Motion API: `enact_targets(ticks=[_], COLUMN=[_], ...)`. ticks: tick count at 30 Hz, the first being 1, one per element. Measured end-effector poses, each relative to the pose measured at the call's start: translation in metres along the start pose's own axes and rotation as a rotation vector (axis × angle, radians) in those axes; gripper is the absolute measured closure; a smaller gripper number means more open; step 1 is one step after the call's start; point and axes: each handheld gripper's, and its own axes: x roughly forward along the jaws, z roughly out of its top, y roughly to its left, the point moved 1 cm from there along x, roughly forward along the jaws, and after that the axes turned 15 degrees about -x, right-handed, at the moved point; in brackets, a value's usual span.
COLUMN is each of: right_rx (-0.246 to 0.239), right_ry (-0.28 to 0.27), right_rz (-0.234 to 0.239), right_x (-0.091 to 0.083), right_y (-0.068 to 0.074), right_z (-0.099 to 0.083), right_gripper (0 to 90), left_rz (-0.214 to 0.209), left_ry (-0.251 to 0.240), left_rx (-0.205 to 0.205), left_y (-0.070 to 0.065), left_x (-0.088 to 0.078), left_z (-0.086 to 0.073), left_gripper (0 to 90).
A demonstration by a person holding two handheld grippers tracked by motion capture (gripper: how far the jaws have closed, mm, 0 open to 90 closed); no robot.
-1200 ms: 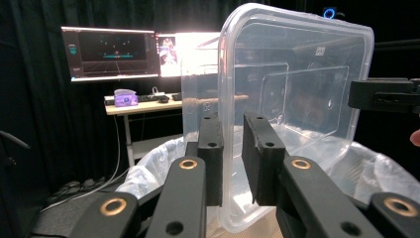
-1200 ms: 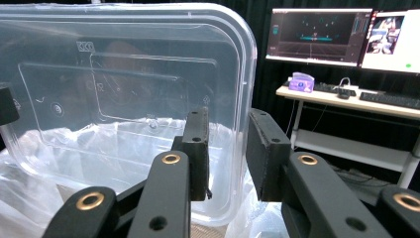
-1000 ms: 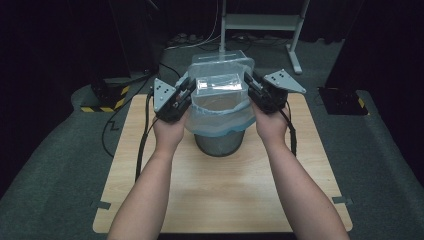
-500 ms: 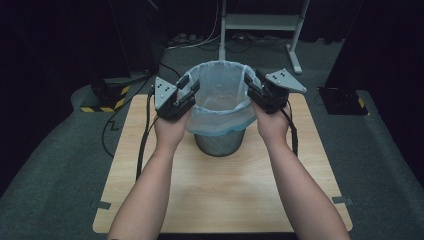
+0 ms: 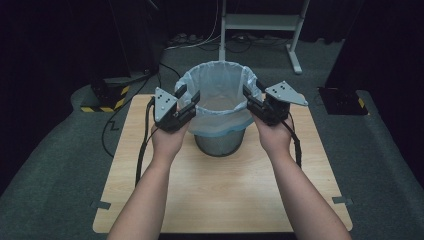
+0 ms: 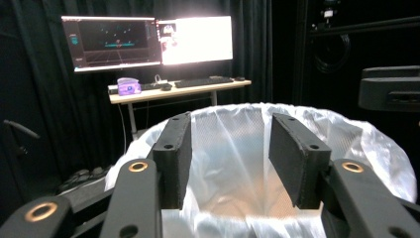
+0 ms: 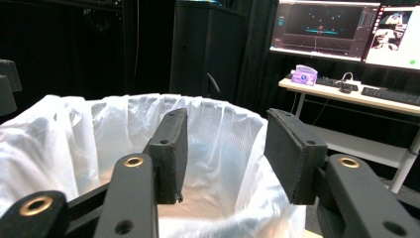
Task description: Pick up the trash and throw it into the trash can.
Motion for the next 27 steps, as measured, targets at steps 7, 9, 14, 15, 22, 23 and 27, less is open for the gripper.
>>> enact_targets(ticks=[7, 9, 14, 15, 22, 23, 27], right_rx=[-0.01, -0.004, -0.002, -0.002, 0.011, 0.011, 0.03], right_ry=[0.005, 0.014, 0.068, 0.068, 0.16, 0.16, 0.236], right_rz=[-0.007, -0.004, 0.028, 0.028, 0.075, 0.075, 0.113], right_x=[-0.025, -0.032, -0.042, -0.042, -0.052, -0.052, -0.051], right_y=[0.005, 0.007, 0.016, 0.016, 0.031, 0.031, 0.039], right_z=[-0.014, -0.021, -0.044, -0.044, -0.09, -0.09, -0.123], right_gripper=[46.3, 45.5, 42.7, 42.7, 40.9, 40.9, 42.0], left_rz=[0.026, 0.04, 0.067, 0.074, 0.106, 0.111, 0.134], left_ry=[0.027, 0.043, 0.115, 0.133, 0.245, 0.26, 0.335], left_rx=[-0.01, -0.015, -0.038, -0.041, -0.095, -0.095, -0.101], left_y=[0.002, 0.003, 0.012, 0.013, 0.027, 0.029, 0.039], left_x=[-0.021, -0.028, -0.042, -0.044, -0.056, -0.058, -0.065], left_z=[-0.011, -0.017, -0.042, -0.048, -0.09, -0.096, -0.119], left_gripper=[46.7, 46.2, 43.6, 43.6, 40.8, 40.8, 39.0])
